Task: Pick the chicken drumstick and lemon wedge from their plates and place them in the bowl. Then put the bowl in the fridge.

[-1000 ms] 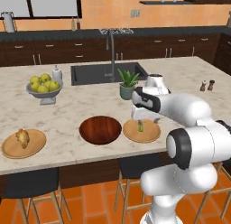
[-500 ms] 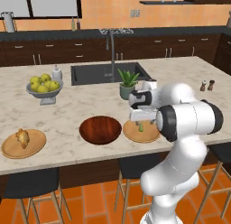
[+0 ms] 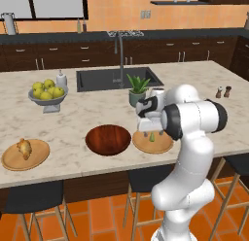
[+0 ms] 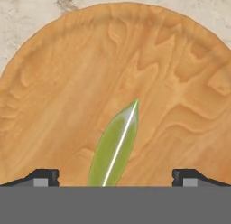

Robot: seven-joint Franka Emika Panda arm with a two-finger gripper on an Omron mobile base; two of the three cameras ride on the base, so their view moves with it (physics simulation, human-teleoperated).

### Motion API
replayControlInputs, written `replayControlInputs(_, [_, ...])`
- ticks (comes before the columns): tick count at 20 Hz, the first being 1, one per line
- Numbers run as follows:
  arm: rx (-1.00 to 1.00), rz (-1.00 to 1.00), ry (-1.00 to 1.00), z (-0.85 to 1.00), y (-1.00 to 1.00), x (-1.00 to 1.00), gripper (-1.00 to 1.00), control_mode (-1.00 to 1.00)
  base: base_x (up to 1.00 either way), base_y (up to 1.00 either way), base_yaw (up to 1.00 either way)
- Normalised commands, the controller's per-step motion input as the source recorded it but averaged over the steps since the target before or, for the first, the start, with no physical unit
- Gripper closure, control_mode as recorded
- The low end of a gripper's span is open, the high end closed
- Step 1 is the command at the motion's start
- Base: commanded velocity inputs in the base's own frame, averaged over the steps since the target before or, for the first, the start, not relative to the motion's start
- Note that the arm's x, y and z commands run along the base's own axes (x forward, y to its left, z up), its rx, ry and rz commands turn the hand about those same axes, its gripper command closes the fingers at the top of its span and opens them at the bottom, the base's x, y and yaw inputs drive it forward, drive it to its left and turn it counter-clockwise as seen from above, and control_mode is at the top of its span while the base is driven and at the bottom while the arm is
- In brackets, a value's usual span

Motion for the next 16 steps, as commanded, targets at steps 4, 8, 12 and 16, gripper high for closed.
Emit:
replayControlInputs(4, [0.00,0.00,0.05,-0.26,0.00,0.02,-1.00,-1.00,0.00,0.00,0.00])
replayControlInputs(8, [0.00,0.00,0.05,-0.24,0.00,0.05,-1.00,-1.00,0.00,0.00,0.00])
replayControlInputs(12, [0.00,0.00,0.05,-0.19,-0.03,0.07,-1.00,-1.00,0.00,0.00,0.00])
replayControlInputs(16, [0.00,0.00,0.07,-0.27,0.00,0.00,1.00,-1.00,0.00,0.00,0.00])
